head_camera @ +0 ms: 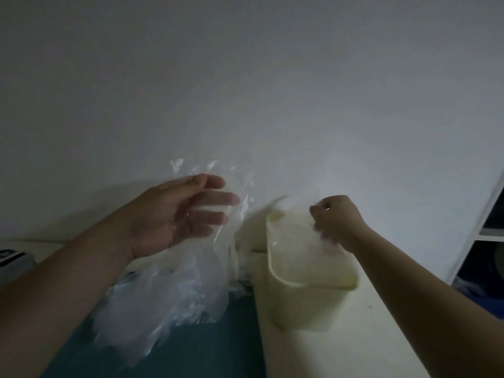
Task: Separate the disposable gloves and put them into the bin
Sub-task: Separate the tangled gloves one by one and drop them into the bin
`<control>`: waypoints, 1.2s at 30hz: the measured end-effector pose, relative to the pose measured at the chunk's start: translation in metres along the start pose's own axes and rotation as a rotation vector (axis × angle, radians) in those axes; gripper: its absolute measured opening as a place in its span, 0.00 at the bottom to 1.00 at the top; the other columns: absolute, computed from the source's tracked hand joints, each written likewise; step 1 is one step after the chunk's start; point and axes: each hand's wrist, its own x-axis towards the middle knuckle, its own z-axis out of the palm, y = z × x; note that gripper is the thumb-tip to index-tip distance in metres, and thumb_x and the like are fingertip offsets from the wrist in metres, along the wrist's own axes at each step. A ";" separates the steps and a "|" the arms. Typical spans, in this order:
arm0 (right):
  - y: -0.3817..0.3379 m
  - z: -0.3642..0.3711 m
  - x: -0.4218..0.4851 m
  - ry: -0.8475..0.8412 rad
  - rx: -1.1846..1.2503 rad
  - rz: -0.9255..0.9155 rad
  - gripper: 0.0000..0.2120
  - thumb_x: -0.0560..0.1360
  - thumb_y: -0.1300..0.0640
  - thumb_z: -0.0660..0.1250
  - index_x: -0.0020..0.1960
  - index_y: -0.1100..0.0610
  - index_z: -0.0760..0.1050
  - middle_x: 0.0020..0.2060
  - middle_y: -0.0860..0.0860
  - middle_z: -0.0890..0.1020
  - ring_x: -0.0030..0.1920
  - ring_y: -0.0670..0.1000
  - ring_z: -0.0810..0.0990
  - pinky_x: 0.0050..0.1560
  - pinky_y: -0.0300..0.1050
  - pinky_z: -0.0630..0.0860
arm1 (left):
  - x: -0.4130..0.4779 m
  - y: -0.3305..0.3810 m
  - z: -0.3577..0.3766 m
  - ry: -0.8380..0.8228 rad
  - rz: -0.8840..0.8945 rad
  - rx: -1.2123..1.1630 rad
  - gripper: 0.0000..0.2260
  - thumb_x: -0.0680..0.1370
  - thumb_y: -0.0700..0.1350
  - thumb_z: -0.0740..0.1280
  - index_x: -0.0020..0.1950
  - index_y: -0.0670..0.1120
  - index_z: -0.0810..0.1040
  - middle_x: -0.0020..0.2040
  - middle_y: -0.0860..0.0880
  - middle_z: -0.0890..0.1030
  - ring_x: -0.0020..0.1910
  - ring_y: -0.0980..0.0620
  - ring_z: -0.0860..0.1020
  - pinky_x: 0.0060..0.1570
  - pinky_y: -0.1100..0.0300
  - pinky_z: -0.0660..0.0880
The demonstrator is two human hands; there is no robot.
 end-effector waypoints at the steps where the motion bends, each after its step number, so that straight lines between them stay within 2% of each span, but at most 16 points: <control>1: 0.001 0.004 0.005 0.004 -0.025 -0.001 0.10 0.75 0.58 0.63 0.39 0.62 0.78 0.40 0.64 0.86 0.26 0.54 0.74 0.29 0.41 0.70 | 0.004 0.004 0.007 -0.040 0.001 -0.010 0.14 0.80 0.48 0.63 0.50 0.47 0.88 0.58 0.40 0.86 0.38 0.47 0.86 0.31 0.58 0.82; 3: 0.000 0.012 0.010 -0.015 -0.138 -0.013 0.08 0.75 0.55 0.66 0.48 0.58 0.81 0.50 0.61 0.86 0.38 0.55 0.80 0.41 0.47 0.76 | 0.016 0.008 0.021 -0.114 -0.012 -0.030 0.13 0.79 0.48 0.64 0.48 0.49 0.89 0.57 0.42 0.87 0.38 0.48 0.86 0.31 0.59 0.82; 5: 0.000 0.013 0.010 -0.031 -0.301 -0.050 0.20 0.77 0.51 0.70 0.67 0.54 0.77 0.63 0.53 0.81 0.59 0.55 0.81 0.57 0.49 0.77 | 0.032 0.010 0.037 -0.182 -0.015 -0.052 0.12 0.79 0.48 0.65 0.48 0.50 0.89 0.58 0.45 0.87 0.40 0.49 0.86 0.36 0.60 0.82; 7: -0.002 0.003 0.009 -0.005 -0.358 -0.094 0.31 0.77 0.48 0.72 0.77 0.52 0.69 0.70 0.53 0.75 0.69 0.55 0.76 0.64 0.52 0.76 | 0.054 0.009 0.052 -0.282 -0.011 -0.076 0.10 0.80 0.48 0.67 0.50 0.50 0.89 0.61 0.45 0.86 0.45 0.50 0.87 0.42 0.60 0.83; 9: -0.001 -0.013 0.009 0.016 -0.350 -0.148 0.34 0.77 0.47 0.73 0.79 0.54 0.66 0.71 0.55 0.74 0.71 0.56 0.74 0.68 0.51 0.73 | 0.077 0.003 0.067 -0.347 -0.025 -0.086 0.07 0.79 0.44 0.69 0.54 0.48 0.86 0.62 0.43 0.85 0.47 0.48 0.87 0.46 0.57 0.84; 12: 0.003 -0.044 0.004 0.021 -0.333 -0.181 0.36 0.76 0.44 0.74 0.79 0.54 0.67 0.71 0.54 0.75 0.70 0.55 0.75 0.69 0.49 0.71 | 0.109 -0.018 0.084 -0.279 -0.065 0.042 0.07 0.82 0.37 0.66 0.56 0.46 0.81 0.53 0.45 0.87 0.45 0.50 0.87 0.47 0.56 0.84; 15: 0.012 -0.063 -0.002 -0.051 -0.259 -0.171 0.34 0.75 0.41 0.74 0.77 0.51 0.69 0.70 0.51 0.77 0.68 0.53 0.78 0.70 0.50 0.73 | 0.135 -0.049 0.096 -0.161 -0.135 0.296 0.06 0.82 0.33 0.66 0.53 0.43 0.81 0.41 0.45 0.86 0.35 0.51 0.85 0.32 0.61 0.81; 18: 0.026 -0.068 0.002 -0.010 -0.250 -0.187 0.24 0.80 0.50 0.69 0.75 0.51 0.72 0.68 0.50 0.78 0.65 0.52 0.79 0.70 0.48 0.73 | 0.153 -0.077 0.099 0.039 -0.101 0.551 0.07 0.76 0.28 0.71 0.43 0.38 0.81 0.40 0.37 0.82 0.26 0.52 0.79 0.25 0.64 0.74; 20: 0.030 -0.069 0.007 0.066 -0.278 -0.260 0.21 0.82 0.57 0.64 0.74 0.50 0.73 0.70 0.49 0.77 0.68 0.51 0.78 0.71 0.47 0.72 | 0.159 -0.087 0.101 0.111 -0.077 0.652 0.04 0.75 0.30 0.74 0.45 0.36 0.82 0.37 0.38 0.81 0.23 0.53 0.77 0.24 0.64 0.73; 22: 0.025 -0.069 0.007 0.085 -0.263 -0.347 0.20 0.83 0.57 0.63 0.74 0.50 0.73 0.72 0.48 0.76 0.72 0.50 0.75 0.73 0.45 0.69 | 0.164 -0.093 0.100 0.145 -0.071 0.733 0.06 0.73 0.35 0.78 0.47 0.35 0.83 0.36 0.41 0.82 0.27 0.51 0.80 0.29 0.60 0.78; 24: 0.017 -0.061 0.001 -0.037 -0.295 -0.419 0.23 0.83 0.48 0.65 0.77 0.50 0.70 0.76 0.49 0.72 0.76 0.50 0.69 0.76 0.45 0.64 | 0.168 -0.097 0.099 0.166 -0.047 0.873 0.07 0.70 0.41 0.81 0.43 0.41 0.85 0.39 0.44 0.86 0.36 0.50 0.83 0.38 0.55 0.81; 27: 0.012 -0.034 -0.012 -0.404 -0.429 -0.355 0.30 0.82 0.38 0.61 0.82 0.44 0.61 0.82 0.47 0.60 0.82 0.52 0.57 0.80 0.54 0.56 | 0.169 -0.100 0.102 0.161 -0.023 0.985 0.07 0.68 0.45 0.82 0.37 0.47 0.85 0.36 0.49 0.85 0.39 0.50 0.84 0.38 0.59 0.78; 30: 0.014 -0.004 -0.019 -0.563 -0.552 -0.343 0.34 0.82 0.35 0.59 0.83 0.36 0.49 0.80 0.47 0.63 0.79 0.59 0.65 0.76 0.61 0.67 | 0.166 -0.099 0.098 0.156 -0.041 1.014 0.03 0.72 0.40 0.76 0.44 0.43 0.85 0.42 0.45 0.85 0.43 0.46 0.84 0.39 0.57 0.79; 32: 0.009 0.007 -0.016 -0.592 -0.630 -0.318 0.39 0.81 0.34 0.60 0.83 0.35 0.41 0.81 0.49 0.64 0.77 0.60 0.68 0.73 0.60 0.70 | 0.163 -0.096 0.089 0.182 -0.023 1.036 0.05 0.73 0.40 0.75 0.47 0.43 0.85 0.46 0.45 0.85 0.46 0.45 0.84 0.42 0.54 0.81; 34: 0.003 0.017 -0.013 -0.678 -0.658 -0.227 0.40 0.80 0.33 0.61 0.82 0.35 0.40 0.82 0.52 0.62 0.77 0.61 0.68 0.73 0.57 0.68 | 0.155 -0.092 0.078 0.222 -0.024 1.019 0.05 0.75 0.43 0.76 0.49 0.46 0.84 0.49 0.48 0.84 0.47 0.47 0.82 0.38 0.54 0.80; 36: 0.002 0.029 -0.012 -0.756 -0.720 -0.169 0.39 0.79 0.30 0.60 0.83 0.35 0.44 0.82 0.53 0.61 0.77 0.60 0.67 0.74 0.56 0.66 | 0.146 -0.090 0.068 0.244 -0.037 0.958 0.04 0.78 0.47 0.75 0.50 0.48 0.83 0.50 0.49 0.82 0.44 0.49 0.80 0.34 0.59 0.75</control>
